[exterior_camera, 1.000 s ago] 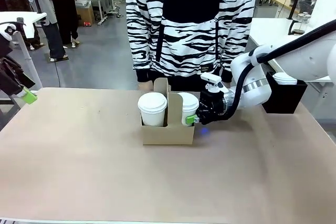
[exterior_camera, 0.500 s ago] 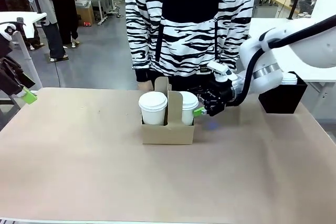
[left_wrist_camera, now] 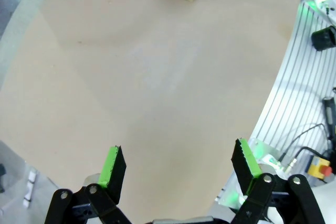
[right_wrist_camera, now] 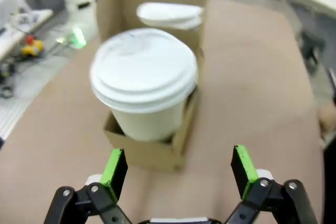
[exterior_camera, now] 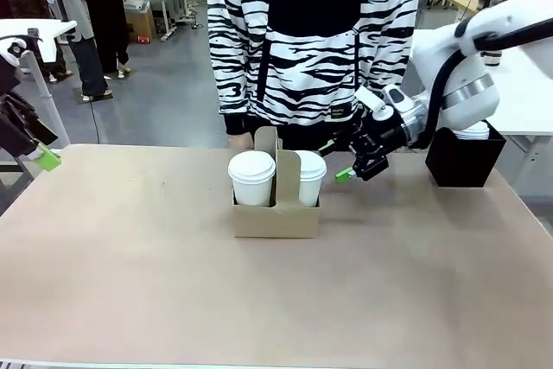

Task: Pour a drink into a cup and package it in a carrier.
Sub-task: Insert the held 600 ml Paper Cup into the Cup Carrier.

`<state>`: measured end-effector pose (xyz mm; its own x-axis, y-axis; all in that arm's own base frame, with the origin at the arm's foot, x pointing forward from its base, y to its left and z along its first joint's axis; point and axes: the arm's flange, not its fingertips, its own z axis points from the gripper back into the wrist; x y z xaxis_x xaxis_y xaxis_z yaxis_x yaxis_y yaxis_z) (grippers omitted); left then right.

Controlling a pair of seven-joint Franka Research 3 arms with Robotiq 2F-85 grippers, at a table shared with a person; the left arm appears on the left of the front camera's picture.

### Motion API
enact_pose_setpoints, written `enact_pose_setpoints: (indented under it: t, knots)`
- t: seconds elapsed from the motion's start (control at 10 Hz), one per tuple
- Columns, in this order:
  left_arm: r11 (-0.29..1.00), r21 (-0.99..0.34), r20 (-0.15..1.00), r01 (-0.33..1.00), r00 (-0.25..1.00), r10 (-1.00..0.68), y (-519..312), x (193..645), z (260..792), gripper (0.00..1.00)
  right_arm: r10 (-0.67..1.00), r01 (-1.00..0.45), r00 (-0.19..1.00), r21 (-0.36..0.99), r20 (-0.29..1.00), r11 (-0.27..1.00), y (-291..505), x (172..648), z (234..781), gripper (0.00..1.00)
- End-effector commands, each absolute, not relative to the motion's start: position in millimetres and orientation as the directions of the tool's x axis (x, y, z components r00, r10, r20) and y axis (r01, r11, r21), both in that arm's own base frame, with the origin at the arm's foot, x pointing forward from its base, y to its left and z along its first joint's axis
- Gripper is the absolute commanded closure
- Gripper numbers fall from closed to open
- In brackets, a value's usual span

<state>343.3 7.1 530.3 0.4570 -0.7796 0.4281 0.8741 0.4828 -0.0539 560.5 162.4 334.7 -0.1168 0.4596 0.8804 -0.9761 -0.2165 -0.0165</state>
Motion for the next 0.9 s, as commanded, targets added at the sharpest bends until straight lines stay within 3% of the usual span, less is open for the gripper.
enact_pose_setpoints:
  t: [0.0,0.4,0.6,0.8]
  knots:
    - [0.493,-0.075,0.436,0.867,0.473,-0.766,5.3,343.0,532.4,0.0,0.608,-0.999,0.025,-0.006,0.794,0.048,147.0,511.6,376.8,0.0]
    - [0.493,-0.075,0.436,0.867,0.473,-0.766,5.3,343.0,532.4,0.0,0.641,-0.813,0.46,0.002,0.615,0.582,96.6,433.9,436.9,0.0]
    - [0.493,-0.075,0.436,0.867,0.473,-0.766,5.3,343.0,532.4,0.0,0.551,-0.65,0.63,-0.017,0.548,0.76,84.2,411.5,442.7,0.0]
    - [0.493,-0.075,0.436,0.867,0.473,-0.766,5.3,343.0,532.4,0.0,0.469,-0.548,0.679,-0.035,0.565,0.836,75.3,397.6,446.8,0.0]
